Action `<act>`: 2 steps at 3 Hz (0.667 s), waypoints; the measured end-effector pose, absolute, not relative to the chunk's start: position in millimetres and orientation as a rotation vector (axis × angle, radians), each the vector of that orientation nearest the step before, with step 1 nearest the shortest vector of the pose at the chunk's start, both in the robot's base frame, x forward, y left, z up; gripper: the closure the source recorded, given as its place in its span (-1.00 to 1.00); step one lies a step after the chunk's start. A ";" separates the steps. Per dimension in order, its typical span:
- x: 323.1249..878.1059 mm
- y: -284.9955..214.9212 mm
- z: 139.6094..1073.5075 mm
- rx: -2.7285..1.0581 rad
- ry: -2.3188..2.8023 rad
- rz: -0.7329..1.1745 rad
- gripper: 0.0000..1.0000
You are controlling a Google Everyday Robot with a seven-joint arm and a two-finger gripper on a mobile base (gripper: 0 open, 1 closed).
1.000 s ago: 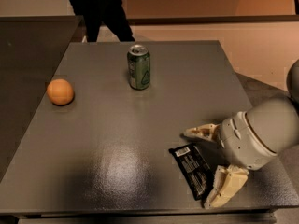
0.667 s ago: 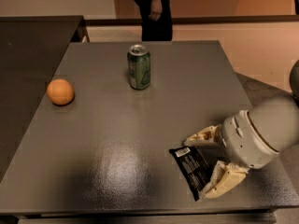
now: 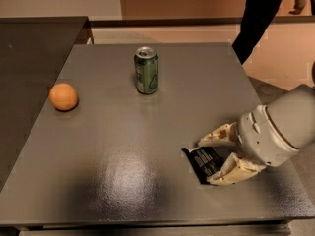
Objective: Move rxbar chocolate near green can
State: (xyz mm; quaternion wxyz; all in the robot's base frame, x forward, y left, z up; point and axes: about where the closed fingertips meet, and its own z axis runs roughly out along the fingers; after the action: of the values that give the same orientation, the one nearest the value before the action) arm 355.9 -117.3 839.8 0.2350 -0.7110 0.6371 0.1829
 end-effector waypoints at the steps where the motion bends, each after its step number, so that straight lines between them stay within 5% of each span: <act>1: 374.6 -115.0 854.6 -1.921 1.774 0.462 1.00; 2: 405.4 -113.4 871.6 -1.847 1.841 0.425 1.00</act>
Offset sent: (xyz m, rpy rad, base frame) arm 0.0929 0.0043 0.0519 -0.0154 -0.0078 -0.2416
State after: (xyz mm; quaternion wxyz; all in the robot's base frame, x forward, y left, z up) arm 405.4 -113.4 871.6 0.2468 -0.6774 0.6752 0.1559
